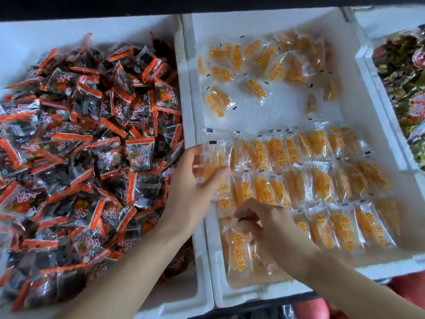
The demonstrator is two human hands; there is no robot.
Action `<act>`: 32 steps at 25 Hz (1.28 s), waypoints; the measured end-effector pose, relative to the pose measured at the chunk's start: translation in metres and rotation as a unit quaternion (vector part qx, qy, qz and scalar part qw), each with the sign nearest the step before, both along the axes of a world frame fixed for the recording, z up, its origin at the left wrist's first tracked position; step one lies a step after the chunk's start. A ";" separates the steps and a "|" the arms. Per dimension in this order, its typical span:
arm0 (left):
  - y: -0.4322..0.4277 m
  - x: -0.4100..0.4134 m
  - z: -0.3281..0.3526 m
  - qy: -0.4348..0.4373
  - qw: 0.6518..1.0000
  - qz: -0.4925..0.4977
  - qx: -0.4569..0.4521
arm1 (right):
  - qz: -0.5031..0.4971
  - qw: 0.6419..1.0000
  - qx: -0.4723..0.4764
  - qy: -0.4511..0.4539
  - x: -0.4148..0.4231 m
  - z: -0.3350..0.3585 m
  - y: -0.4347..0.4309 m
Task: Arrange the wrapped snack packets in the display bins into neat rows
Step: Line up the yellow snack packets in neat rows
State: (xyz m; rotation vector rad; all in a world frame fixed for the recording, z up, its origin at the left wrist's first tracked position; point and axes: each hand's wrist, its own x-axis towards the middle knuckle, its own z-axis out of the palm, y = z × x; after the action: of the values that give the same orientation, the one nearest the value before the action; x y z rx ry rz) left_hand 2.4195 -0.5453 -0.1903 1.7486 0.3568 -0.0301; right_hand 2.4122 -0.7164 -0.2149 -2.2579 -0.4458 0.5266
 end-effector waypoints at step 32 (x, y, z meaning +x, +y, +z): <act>-0.068 -0.043 -0.006 0.092 0.989 -0.032 -0.108 | -0.156 0.980 0.113 -0.053 -0.027 0.018 -0.034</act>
State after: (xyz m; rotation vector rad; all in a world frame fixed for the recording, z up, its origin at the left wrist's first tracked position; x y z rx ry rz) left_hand 2.3764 -0.6132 -0.1966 1.5458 0.4166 -0.2689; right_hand 2.3851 -0.7506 -0.1966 -2.0871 -0.1859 0.1849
